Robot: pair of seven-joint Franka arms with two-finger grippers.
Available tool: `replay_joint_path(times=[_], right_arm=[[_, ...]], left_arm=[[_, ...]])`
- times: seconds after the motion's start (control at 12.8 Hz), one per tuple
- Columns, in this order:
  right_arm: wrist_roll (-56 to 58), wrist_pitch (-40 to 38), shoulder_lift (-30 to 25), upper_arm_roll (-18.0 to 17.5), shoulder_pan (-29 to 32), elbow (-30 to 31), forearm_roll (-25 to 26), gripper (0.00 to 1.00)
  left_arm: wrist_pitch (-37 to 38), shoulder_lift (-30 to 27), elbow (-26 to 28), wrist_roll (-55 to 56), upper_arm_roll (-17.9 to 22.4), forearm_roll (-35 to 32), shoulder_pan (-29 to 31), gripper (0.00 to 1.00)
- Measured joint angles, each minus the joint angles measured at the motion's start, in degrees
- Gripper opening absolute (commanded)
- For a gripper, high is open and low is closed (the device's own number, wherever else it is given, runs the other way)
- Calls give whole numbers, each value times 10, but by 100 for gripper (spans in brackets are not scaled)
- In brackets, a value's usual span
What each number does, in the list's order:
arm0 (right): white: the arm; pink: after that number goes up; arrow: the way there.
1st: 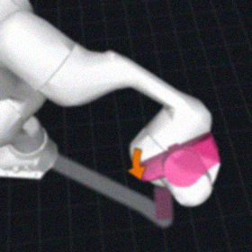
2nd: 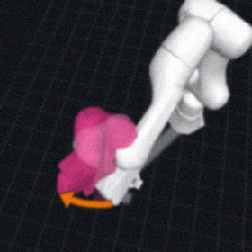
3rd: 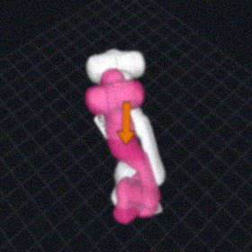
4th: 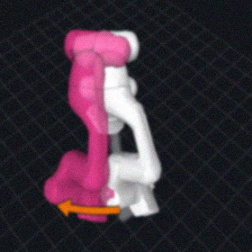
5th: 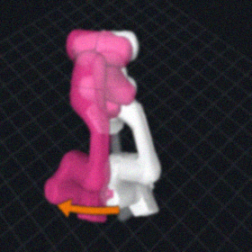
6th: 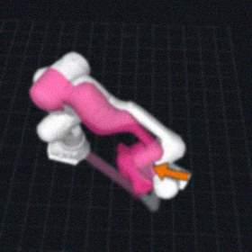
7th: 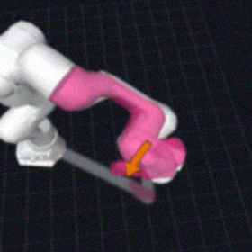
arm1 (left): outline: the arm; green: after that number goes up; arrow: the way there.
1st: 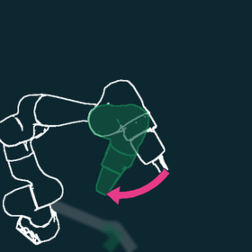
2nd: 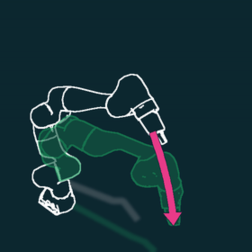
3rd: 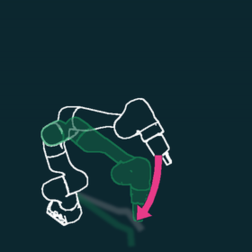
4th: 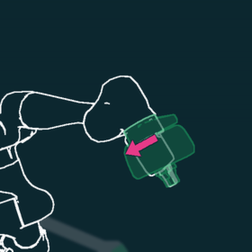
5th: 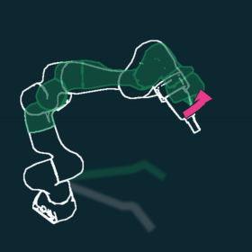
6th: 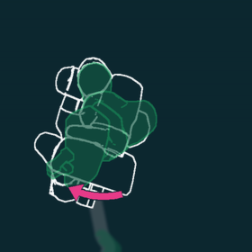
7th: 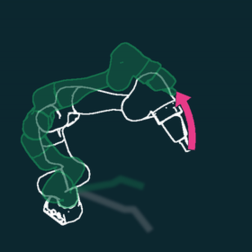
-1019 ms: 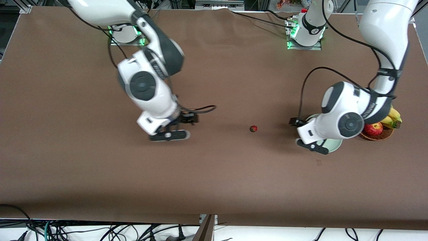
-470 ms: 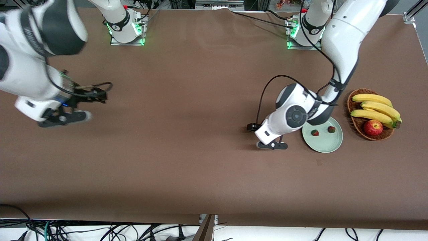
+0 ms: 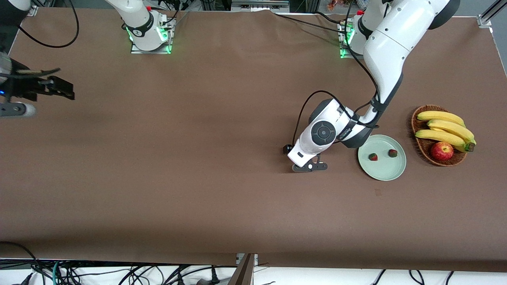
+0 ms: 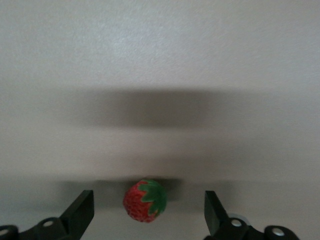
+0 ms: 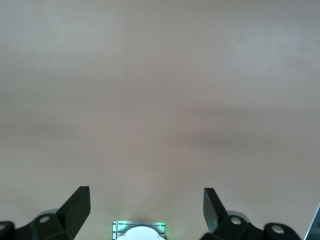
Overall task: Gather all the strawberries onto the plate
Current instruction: 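Grasp the third strawberry with the left gripper while the right gripper retracts, then lower the strawberry onto the plate and open the left gripper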
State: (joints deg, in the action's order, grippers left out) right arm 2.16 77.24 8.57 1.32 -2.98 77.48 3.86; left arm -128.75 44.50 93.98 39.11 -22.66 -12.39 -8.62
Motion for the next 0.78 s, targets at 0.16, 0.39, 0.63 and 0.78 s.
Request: replay_joint_path(times=[0.16, 0.39, 0.63, 0.78], right_arm=[[0, -6, -19, 20, 3, 2, -1, 100], [10, -10, -25, 24, 5, 13, -2, 100], [12, -25, -21, 22, 5, 19, -2, 100], [13, -26, -18, 22, 4, 19, -2, 100]], left_arm=[[0, 3, 9, 1, 3, 0, 0, 28], [0, -1, 9, 2, 3, 0, 1, 22], [18, -16, 1, 1, 4, -1, 12, 23], [55, -53, -5, -13, 4, -2, 28, 25]])
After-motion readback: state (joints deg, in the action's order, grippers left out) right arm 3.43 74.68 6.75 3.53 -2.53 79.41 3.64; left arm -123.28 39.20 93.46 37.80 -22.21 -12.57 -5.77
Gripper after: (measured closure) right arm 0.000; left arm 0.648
